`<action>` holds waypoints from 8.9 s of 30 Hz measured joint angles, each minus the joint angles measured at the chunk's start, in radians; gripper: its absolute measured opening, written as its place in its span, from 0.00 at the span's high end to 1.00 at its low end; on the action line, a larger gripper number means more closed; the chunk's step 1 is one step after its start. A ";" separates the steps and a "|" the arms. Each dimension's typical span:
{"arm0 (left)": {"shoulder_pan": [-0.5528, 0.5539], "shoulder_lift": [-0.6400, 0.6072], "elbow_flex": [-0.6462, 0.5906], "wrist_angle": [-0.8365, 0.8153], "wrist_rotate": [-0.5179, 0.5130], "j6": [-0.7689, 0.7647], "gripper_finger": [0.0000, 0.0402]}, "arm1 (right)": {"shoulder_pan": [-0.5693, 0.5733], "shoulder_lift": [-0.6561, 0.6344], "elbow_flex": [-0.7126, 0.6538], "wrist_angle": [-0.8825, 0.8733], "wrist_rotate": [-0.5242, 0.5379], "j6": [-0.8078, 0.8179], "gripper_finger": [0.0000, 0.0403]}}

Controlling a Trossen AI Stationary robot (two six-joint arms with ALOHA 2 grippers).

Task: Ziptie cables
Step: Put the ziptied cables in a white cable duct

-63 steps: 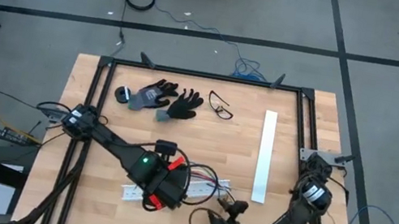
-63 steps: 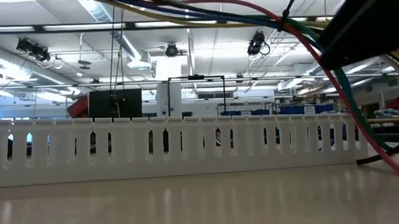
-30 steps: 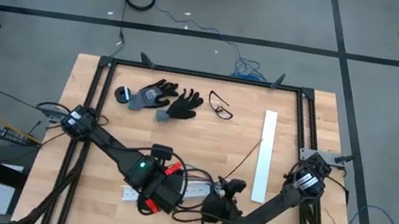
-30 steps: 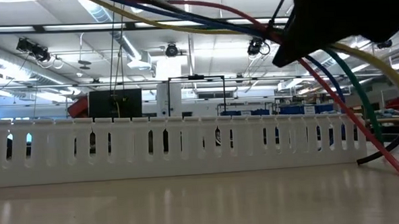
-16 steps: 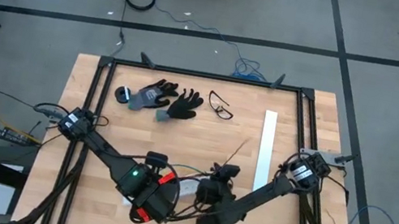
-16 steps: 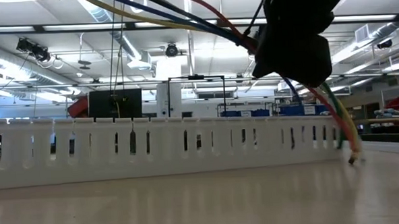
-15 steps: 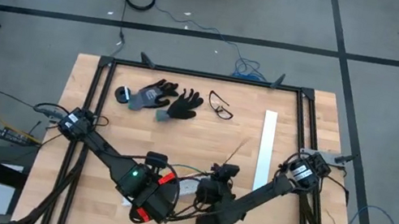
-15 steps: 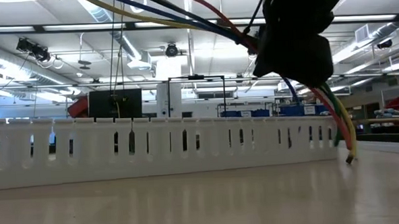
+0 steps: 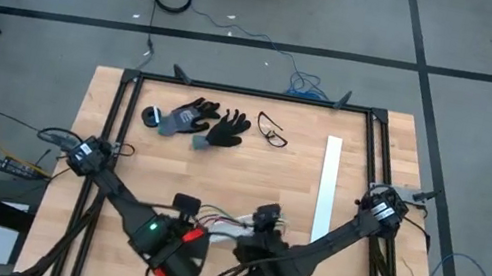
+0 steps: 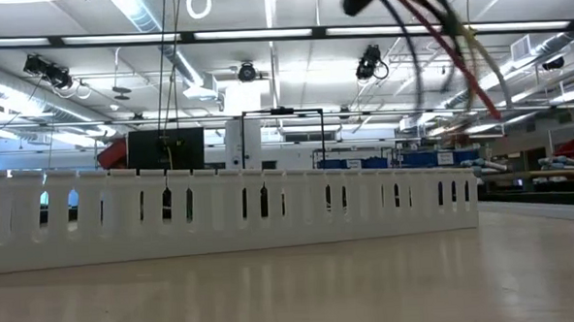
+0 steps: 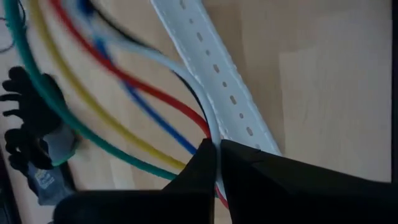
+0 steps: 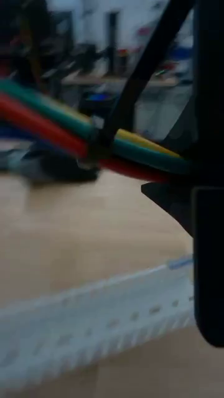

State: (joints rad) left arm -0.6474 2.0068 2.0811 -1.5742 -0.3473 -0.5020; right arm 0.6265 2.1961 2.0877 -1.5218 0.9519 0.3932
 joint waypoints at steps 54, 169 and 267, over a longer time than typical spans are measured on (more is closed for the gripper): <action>-0.159 0.003 -0.536 0.381 0.019 -0.117 1.00 | -0.095 0.010 0.022 0.497 -0.841 -0.263 0.99; -0.348 0.001 -0.460 0.003 -0.422 -0.629 0.53 | -0.466 0.011 -0.254 0.383 -1.443 0.014 0.98; -0.145 0.061 -0.705 0.954 -0.335 -0.156 0.61 | -0.249 0.010 -0.359 0.524 -0.138 -0.177 1.00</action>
State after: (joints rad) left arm -0.7923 2.0674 1.3758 -0.6206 -0.6823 -0.6579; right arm 0.3771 2.2059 1.7287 -0.9978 0.8143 0.2159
